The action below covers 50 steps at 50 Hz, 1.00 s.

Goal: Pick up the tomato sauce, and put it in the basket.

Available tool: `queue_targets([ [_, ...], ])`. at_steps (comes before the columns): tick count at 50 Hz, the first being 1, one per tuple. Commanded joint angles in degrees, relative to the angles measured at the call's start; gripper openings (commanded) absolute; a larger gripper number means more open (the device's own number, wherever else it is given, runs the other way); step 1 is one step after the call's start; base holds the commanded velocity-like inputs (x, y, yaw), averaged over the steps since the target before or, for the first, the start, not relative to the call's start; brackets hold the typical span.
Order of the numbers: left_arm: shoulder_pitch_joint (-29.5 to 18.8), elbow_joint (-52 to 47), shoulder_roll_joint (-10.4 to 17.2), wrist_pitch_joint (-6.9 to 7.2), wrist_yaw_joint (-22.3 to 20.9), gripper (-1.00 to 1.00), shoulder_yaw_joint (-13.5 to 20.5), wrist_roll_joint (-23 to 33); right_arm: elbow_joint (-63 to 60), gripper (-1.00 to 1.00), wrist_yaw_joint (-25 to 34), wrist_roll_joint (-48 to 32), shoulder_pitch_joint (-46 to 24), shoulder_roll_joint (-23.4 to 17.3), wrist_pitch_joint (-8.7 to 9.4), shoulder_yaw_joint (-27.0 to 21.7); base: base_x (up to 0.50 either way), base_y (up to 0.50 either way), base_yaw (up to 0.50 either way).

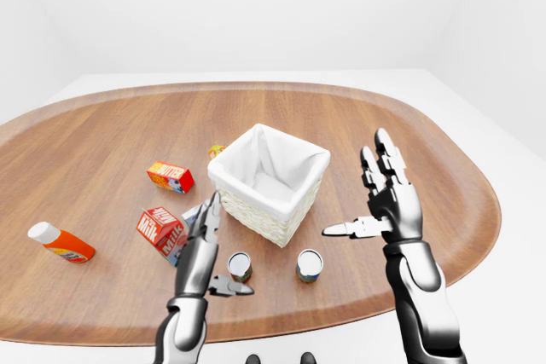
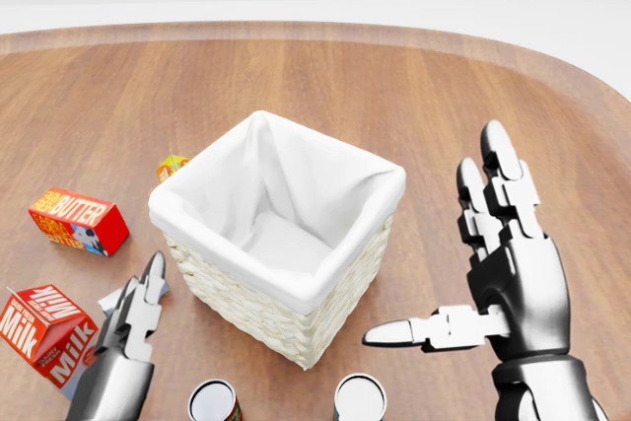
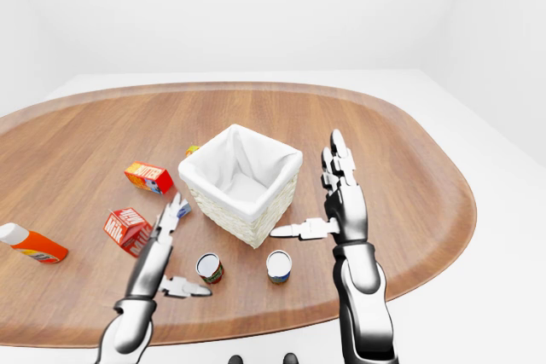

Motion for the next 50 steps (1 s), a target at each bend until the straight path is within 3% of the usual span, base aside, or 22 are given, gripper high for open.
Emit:
queue_targets([
  [1,-0.53,1.86,0.18,0.0,0.83,1.0,-0.04,0.26,-0.04,1.0,0.04,-0.09,0.18,0.03,0.0,0.14,0.0,0.0,0.0],
  [50,-3.45,9.27,0.24,0.0,3.43,1.0,-0.71,1.82,0.1,1.0,0.05,-0.09,0.13,0.02,0.0,0.11,0.0,0.0,0.0],
])
